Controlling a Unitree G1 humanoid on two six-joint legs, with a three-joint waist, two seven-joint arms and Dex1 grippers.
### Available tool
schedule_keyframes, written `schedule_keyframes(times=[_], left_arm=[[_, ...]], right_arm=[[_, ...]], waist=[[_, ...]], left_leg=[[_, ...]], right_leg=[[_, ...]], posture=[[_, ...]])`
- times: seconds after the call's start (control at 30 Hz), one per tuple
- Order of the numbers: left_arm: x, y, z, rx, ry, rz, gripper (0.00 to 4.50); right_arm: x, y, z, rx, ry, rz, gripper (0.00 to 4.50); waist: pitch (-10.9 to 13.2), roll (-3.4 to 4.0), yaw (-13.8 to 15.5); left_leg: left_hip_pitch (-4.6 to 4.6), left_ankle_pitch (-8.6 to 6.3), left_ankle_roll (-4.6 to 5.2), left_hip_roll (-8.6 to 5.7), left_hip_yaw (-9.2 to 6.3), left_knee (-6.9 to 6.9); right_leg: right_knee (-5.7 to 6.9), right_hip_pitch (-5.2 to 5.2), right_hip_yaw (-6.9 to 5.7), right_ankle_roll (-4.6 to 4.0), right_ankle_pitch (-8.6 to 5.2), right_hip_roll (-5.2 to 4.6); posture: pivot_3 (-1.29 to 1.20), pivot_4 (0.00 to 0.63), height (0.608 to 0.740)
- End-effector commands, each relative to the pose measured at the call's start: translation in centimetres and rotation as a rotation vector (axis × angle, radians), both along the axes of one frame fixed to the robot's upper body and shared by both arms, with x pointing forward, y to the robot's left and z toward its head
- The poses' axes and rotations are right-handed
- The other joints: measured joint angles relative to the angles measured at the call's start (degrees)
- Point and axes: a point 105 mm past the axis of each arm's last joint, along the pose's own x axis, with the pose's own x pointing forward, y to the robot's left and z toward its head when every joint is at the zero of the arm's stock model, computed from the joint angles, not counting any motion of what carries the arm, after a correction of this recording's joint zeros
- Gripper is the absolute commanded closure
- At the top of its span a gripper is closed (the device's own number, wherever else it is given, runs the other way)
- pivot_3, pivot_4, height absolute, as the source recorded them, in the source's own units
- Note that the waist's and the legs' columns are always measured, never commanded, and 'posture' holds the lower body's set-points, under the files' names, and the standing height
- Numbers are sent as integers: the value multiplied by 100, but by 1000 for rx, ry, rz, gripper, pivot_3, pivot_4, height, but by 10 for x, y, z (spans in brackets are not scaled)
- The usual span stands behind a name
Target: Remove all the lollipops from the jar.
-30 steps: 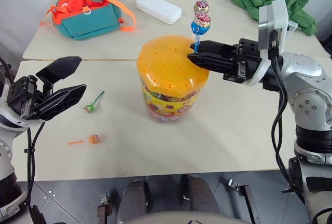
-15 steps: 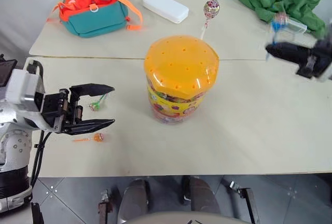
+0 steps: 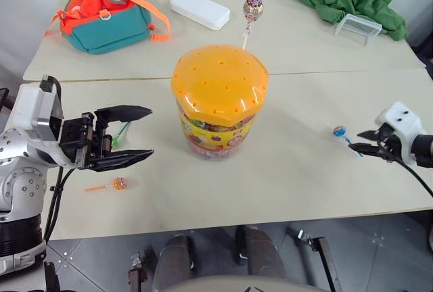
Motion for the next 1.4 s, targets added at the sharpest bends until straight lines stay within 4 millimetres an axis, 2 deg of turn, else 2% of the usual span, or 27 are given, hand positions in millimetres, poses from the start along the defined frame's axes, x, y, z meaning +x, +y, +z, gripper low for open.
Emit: schedule_keyframes(times=[0.03,0.07,0.13,0.17,0.27,0.43,0.57,0.77,0.87,1.03,1.13,1.2,1.23,1.33,1.4], left_arm=[[3,10,22,-152,-15,60,808],[5,13,27,-207,-8,82,808],[8,16,33,-270,4,104,808],[10,17,37,-306,13,116,808],[12,19,42,-361,33,136,808],[13,17,41,-366,46,143,808],[14,15,41,-368,46,139,808],[15,14,41,-379,40,133,808],[15,14,41,-382,40,132,808],[14,16,39,-374,41,132,808],[15,16,36,-340,29,132,808],[17,16,34,-304,11,132,808],[17,15,32,-283,2,129,808],[17,12,25,-209,-15,110,808],[17,7,17,-145,-29,94,808]], right_arm=[[-6,55,90,308,-326,308,1311],[-5,68,107,362,-382,351,1311],[-4,84,125,421,-432,391,1311],[-2,101,137,465,-458,435,1311],[2,136,157,527,-489,514,1311],[22,175,164,528,-436,510,1311],[27,205,164,544,-374,558,1311],[35,223,165,573,-341,566,1311],[37,226,166,596,-332,565,1911],[34,226,177,641,-384,604,3572],[27,209,201,745,-485,634,4486],[22,184,219,818,-565,614,4486],[21,174,222,810,-586,588,4486],[28,141,209,653,-570,468,4486],[32,103,189,517,-478,327,4486]], waist=[[1,3,-25],[1,4,-28],[2,4,-10],[1,4,-7],[1,2,10],[1,2,44],[1,2,15],[1,2,1],[1,2,-11],[1,2,-13],[1,2,-13],[1,2,15],[1,2,31],[1,2,73],[1,2,123]], left_leg=[[1,0,0,1,1,0],[2,0,0,2,2,0],[5,1,-2,4,-1,3],[4,2,-3,4,-10,5],[-3,1,-3,2,-20,5],[-12,-2,-5,-1,-27,4],[-20,-1,-6,0,-19,4],[-24,-1,-6,-1,-17,3],[-24,-1,-6,0,-17,3],[-24,-1,-6,0,-15,3],[-24,-1,-6,0,-15,3],[-25,-1,-6,-1,-13,3],[-29,-1,-6,-2,-14,4],[-28,-3,-4,-2,-15,2],[-28,-4,-4,-2,-13,-2]], right_leg=[[-1,0,1,0,0,1],[1,0,2,0,0,2],[14,0,3,-1,1,1],[16,0,0,-1,1,0],[16,0,-7,-1,1,-2],[18,-4,-15,0,1,-3],[27,-21,-12,0,2,-2],[27,-24,-13,1,2,-1],[28,-25,-13,1,2,-1],[29,-28,-12,1,2,-1],[29,-28,-11,1,2,-1],[28,-28,-11,1,2,0],[26,-29,-12,1,2,-1],[24,-29,-13,2,3,0],[18,-29,-13,2,3,0]], posture=[[0,150,740],[0,150,740],[0,150,740],[0,150,740],[0,150,740],[0,150,740],[0,150,740],[0,150,740],[0,150,740],[0,150,740],[0,150,740],[0,150,740],[0,150,740],[0,150,740],[0,150,740]])
